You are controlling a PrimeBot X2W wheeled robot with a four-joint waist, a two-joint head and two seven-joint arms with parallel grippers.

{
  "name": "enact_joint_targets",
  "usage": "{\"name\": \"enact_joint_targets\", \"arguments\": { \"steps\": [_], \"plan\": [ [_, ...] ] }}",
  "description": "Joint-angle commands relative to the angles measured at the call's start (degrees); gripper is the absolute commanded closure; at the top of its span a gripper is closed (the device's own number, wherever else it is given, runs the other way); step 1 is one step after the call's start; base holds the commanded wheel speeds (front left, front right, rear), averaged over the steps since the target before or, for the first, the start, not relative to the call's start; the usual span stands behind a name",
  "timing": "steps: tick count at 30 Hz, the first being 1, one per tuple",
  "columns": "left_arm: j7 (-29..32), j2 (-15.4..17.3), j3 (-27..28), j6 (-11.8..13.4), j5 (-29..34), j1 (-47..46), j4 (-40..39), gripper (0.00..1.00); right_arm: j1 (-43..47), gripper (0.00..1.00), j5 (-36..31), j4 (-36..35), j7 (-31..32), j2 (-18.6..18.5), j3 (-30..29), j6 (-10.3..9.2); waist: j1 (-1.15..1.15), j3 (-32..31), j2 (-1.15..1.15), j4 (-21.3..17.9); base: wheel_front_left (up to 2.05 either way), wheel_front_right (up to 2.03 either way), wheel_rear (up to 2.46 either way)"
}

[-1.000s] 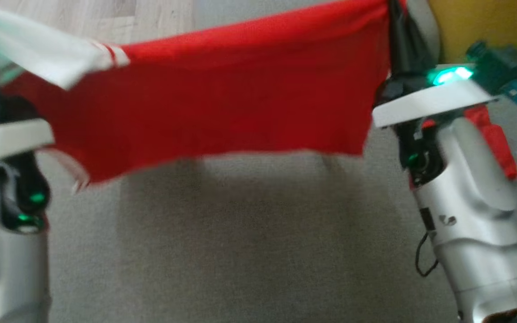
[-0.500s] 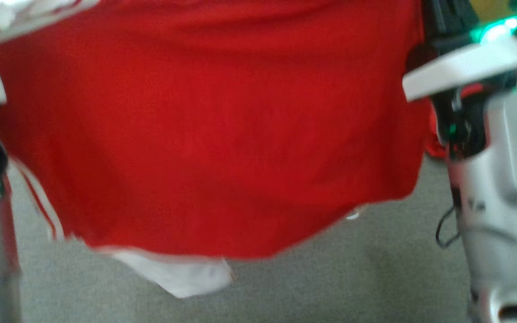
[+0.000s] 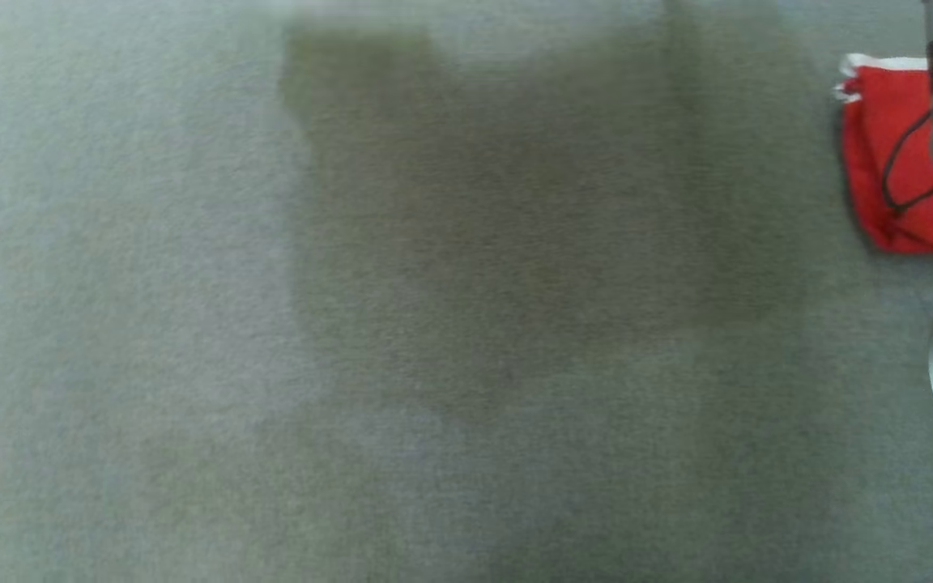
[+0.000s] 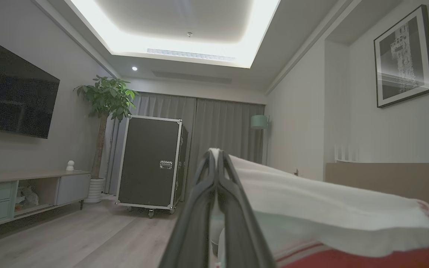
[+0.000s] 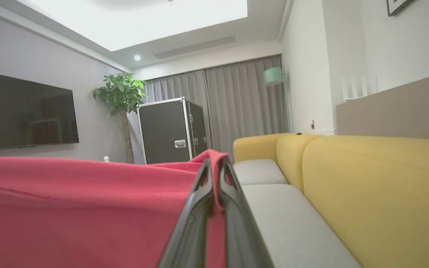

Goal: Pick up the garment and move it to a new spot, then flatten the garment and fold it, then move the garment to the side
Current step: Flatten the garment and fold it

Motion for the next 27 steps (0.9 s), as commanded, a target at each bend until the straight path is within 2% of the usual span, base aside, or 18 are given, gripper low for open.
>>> {"name": "enact_joint_targets", "arguments": {
  "steps": [1, 7, 12, 17, 20, 23, 27],
  "plan": [
    [-1.0, 2.8, 1.0, -0.3, 0.1, -2.2, -0.3, 1.00, -1.6, 1.00, -0.4, -0.2, -0.7, 0.8, -0.1, -0.05, -0.01, 0.7, 0.00, 1.1, 0.00, 0.00, 0.00],
    [-4.3, 0.2, -2.0, -2.9, -0.8, 1.2, 7.4, 1.00, 2.3, 1.00, -0.4, 10.0, -1.3, 0.1, 4.0, -0.05, -0.01, 0.6, 0.00, 2.3, 0.00, 0.00, 0.00],
    [-5.5, -1.1, -5.6, -3.9, -1.7, 10.3, 10.7, 1.00, 8.3, 1.00, 0.0, 17.3, 3.0, -0.7, 10.9, -0.05, -0.01, -0.8, 0.00, 2.7, 0.00, 0.00, 0.00],
    [-4.6, -0.4, -10.8, -4.1, -3.3, 21.6, 9.8, 1.00, 15.5, 1.00, 2.6, 19.6, 8.8, -1.7, 19.2, -0.05, -0.01, -3.6, 0.00, 3.0, 0.00, 0.00, 0.00],
    [-2.7, 2.7, -17.3, -4.1, -1.5, 27.8, 7.1, 1.00, 19.7, 1.00, 5.6, 18.2, 12.5, -3.3, 24.2, -0.05, -0.01, -5.6, 0.00, 3.0, 0.00, 0.00, 0.00],
    [1.1, 5.8, -22.3, -4.1, -3.1, 33.4, 3.2, 1.00, 23.3, 1.00, 9.4, 15.3, 15.2, -5.1, 28.7, -0.05, -0.01, -7.9, 0.00, 2.4, 0.00, 0.00, 0.00],
    [4.5, 10.4, -24.0, -4.2, -6.8, 39.1, -3.1, 1.00, 26.6, 1.00, 14.4, 10.6, 17.4, -8.3, 33.9, -0.05, -0.01, -10.6, 0.00, 1.6, 0.00, 0.00, 0.00]
  ]
}}
